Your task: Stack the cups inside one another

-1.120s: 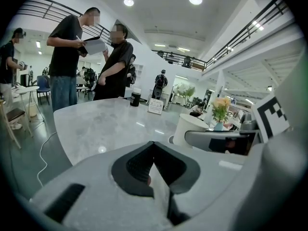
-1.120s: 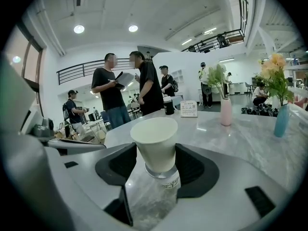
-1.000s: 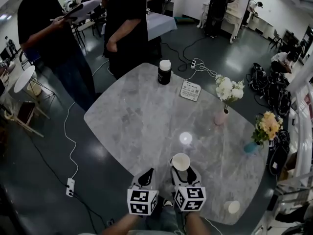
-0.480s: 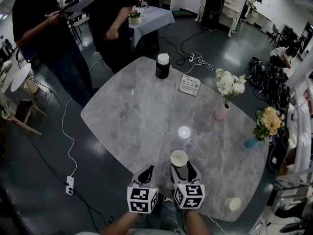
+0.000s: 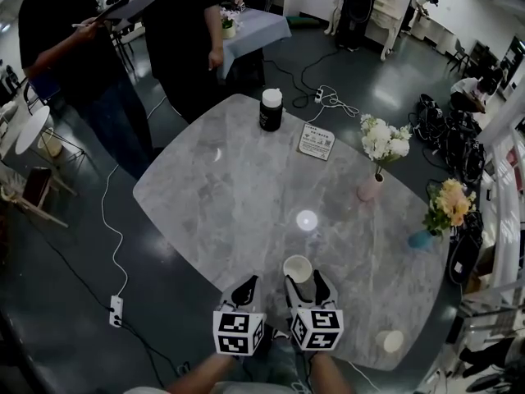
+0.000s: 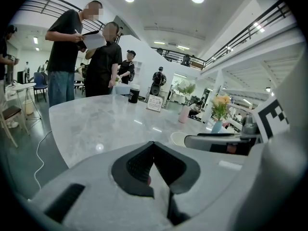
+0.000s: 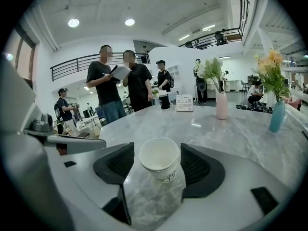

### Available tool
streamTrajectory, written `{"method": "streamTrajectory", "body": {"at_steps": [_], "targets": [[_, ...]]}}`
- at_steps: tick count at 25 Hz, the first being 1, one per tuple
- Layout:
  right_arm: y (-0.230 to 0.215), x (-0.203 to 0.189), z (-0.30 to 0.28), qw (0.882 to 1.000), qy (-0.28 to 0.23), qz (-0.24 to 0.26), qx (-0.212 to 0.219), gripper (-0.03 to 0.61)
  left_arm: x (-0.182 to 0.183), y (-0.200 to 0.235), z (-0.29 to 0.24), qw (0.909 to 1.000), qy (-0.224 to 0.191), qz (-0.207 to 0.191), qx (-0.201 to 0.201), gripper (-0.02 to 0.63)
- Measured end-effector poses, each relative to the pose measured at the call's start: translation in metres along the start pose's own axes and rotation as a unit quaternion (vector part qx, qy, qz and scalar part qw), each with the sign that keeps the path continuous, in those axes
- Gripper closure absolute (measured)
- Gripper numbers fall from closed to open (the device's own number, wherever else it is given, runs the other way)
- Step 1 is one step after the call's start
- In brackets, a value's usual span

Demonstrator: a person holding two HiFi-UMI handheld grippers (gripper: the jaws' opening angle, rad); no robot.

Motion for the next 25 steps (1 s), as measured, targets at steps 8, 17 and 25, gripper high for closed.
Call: {"method": "streamTrajectory", "body": {"at_steps": [8, 17, 25], "targets": [[-0.013, 0.013, 0.009, 0.999, -0.024, -0.008, -0.025, 0.324, 0.007, -0.004, -0.005, 0.9999, -0.003, -0.007, -0.008, 0.617], [-0.034, 0.042, 0.034, 0.994, -0.083, -0.029, -0.064, 0.396, 0.029, -0.015, -0.01, 0.9993, -0.019, -0.023, -0.023, 0.617], [-0.054, 0.063, 0.063, 0.986, -0.119, -0.033, -0.108, 0.531, 0.05, -0.025, -0.01, 0.9977, -0.04, -0.041, -0.036, 0.617]]}}
Point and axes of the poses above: the fingertips, and each gripper's own axes: z backward along the fingers, y to its left, x out of its top, the point moved 6 cm from there along z, backward along the fingers, and after that the axes turned 1 degree about -z, right-handed, at the moved point
